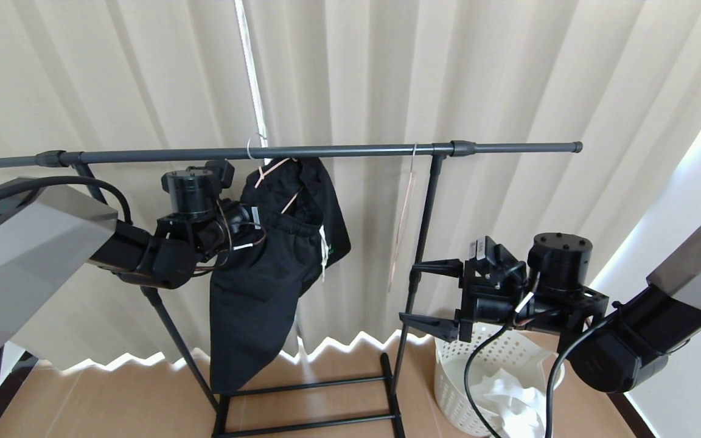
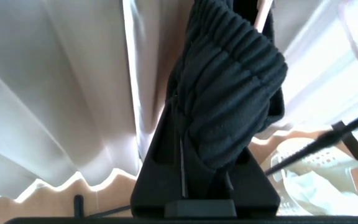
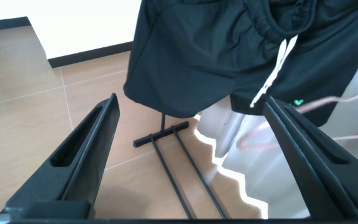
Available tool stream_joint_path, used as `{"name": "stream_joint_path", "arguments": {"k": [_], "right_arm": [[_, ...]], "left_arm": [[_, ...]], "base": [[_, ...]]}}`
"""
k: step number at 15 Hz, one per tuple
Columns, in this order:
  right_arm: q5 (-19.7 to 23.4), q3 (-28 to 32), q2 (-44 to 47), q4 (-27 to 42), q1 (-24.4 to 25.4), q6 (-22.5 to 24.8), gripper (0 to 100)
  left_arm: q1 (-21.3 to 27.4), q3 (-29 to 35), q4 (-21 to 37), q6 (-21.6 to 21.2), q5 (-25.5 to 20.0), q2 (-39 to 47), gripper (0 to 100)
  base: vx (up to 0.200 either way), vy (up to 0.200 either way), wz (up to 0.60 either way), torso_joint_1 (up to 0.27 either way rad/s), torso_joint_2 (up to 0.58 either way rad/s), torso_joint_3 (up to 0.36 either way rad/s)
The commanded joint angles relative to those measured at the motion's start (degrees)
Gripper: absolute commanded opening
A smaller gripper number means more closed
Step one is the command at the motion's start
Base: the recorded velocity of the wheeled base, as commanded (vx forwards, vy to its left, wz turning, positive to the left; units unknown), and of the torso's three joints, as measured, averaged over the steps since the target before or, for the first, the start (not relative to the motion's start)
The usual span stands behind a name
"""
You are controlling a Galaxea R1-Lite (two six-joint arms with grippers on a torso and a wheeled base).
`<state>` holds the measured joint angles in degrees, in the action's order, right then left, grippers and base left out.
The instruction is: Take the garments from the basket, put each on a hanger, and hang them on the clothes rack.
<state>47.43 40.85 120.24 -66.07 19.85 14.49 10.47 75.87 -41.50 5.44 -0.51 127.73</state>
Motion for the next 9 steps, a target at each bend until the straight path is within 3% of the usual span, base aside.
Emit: {"name": "stream_joint_path", "arguments": {"k": [1, 9], "right_arm": [[0.03, 0.02, 0.09, -0.02, 0.02, 0.01, 100], [0.03, 0.11, 0.17, -0.02, 0.02, 0.01, 100]], "left_arm": [[-0.19, 2.00, 0.72, 0.28, -0.02, 2.17, 0], [-0.28, 2.70, 1.33, 0.80, -0.02, 3.75, 0]], "base": [[0.000, 0.000, 0.00, 0.000, 0.00, 0.000], [0.000, 0.000, 0.00, 0.000, 0.00, 0.000]]}}
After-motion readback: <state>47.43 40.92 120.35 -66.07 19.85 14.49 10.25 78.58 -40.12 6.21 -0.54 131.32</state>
